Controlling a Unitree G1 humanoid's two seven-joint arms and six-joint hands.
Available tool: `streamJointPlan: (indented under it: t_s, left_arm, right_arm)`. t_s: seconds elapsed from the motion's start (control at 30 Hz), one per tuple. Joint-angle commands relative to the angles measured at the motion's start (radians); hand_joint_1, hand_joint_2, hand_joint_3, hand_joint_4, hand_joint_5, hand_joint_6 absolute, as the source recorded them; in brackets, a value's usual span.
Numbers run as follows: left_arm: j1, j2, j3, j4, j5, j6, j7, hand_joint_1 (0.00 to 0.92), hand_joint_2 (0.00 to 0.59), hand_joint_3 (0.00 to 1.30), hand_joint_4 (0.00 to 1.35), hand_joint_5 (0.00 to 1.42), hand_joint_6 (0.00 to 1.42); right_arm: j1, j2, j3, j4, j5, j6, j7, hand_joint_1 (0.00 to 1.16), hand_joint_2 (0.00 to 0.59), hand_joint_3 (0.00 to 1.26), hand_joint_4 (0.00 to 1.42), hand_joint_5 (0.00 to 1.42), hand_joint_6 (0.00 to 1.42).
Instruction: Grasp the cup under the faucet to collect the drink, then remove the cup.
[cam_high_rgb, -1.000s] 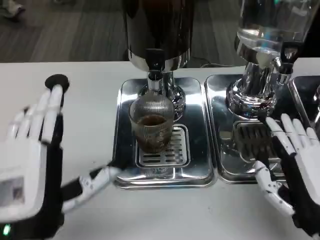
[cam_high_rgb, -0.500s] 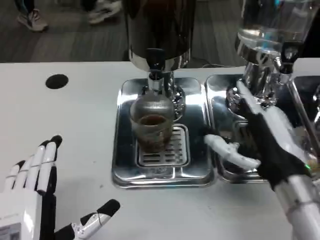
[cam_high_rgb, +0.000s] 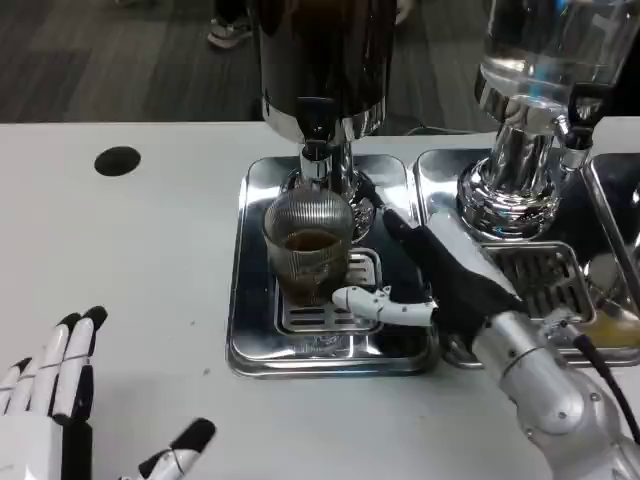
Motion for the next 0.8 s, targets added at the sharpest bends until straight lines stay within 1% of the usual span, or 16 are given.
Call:
streamJointPlan:
  t_s: [0.03,0.13,0.23,0.37,0.5,0.63,0.73,0.8]
  left_arm:
    - [0.023,0.005,0.005,-0.013,0.031,0.018,0.007,0.039,0.14,0.15,0.0,0.2,0.18]
    - [0.029,0.004,0.008,-0.014,0.031,0.021,0.01,0.044,0.145,0.18,0.0,0.21,0.18]
    - [0.036,0.007,0.009,-0.015,0.06,0.04,0.014,0.058,0.16,0.21,0.0,0.21,0.18]
    - [0.039,0.009,0.01,-0.012,0.057,0.045,0.015,0.066,0.156,0.28,0.0,0.21,0.18]
    - [0.04,0.012,0.016,-0.009,0.049,0.042,0.018,0.065,0.158,0.35,0.0,0.21,0.18]
    - [0.038,0.016,0.022,-0.003,0.041,0.037,0.016,0.065,0.16,0.38,0.0,0.21,0.18]
    - [0.033,0.014,0.023,0.009,0.029,0.028,0.016,0.063,0.192,0.45,0.0,0.21,0.18]
    - [0.03,0.014,0.024,0.019,0.017,0.019,0.016,0.067,0.199,0.52,0.0,0.21,0.18]
  right_arm:
    - [-0.05,0.013,0.003,0.071,0.005,0.001,-0.024,0.65,0.179,0.0,0.0,0.0,0.03]
    - [-0.067,0.023,-0.003,0.12,0.018,-0.008,-0.037,0.66,0.178,0.0,0.0,0.0,0.03]
    - [-0.073,0.032,-0.003,0.135,0.024,-0.014,-0.051,0.66,0.178,0.0,0.0,0.0,0.03]
    - [-0.078,0.046,-0.009,0.149,0.039,-0.02,-0.069,0.66,0.182,0.0,0.0,0.0,0.03]
    - [-0.073,0.047,0.014,0.147,0.004,-0.036,-0.112,0.66,0.184,0.0,0.0,0.0,0.04]
    - [-0.067,0.06,0.029,0.145,0.003,-0.045,-0.136,0.66,0.184,0.0,0.0,0.0,0.04]
    - [-0.069,0.066,0.039,0.145,-0.001,-0.044,-0.144,0.67,0.172,0.0,0.0,0.0,0.05]
    - [-0.075,0.068,0.041,0.149,0.002,-0.039,-0.145,0.68,0.174,0.0,0.0,0.0,0.05]
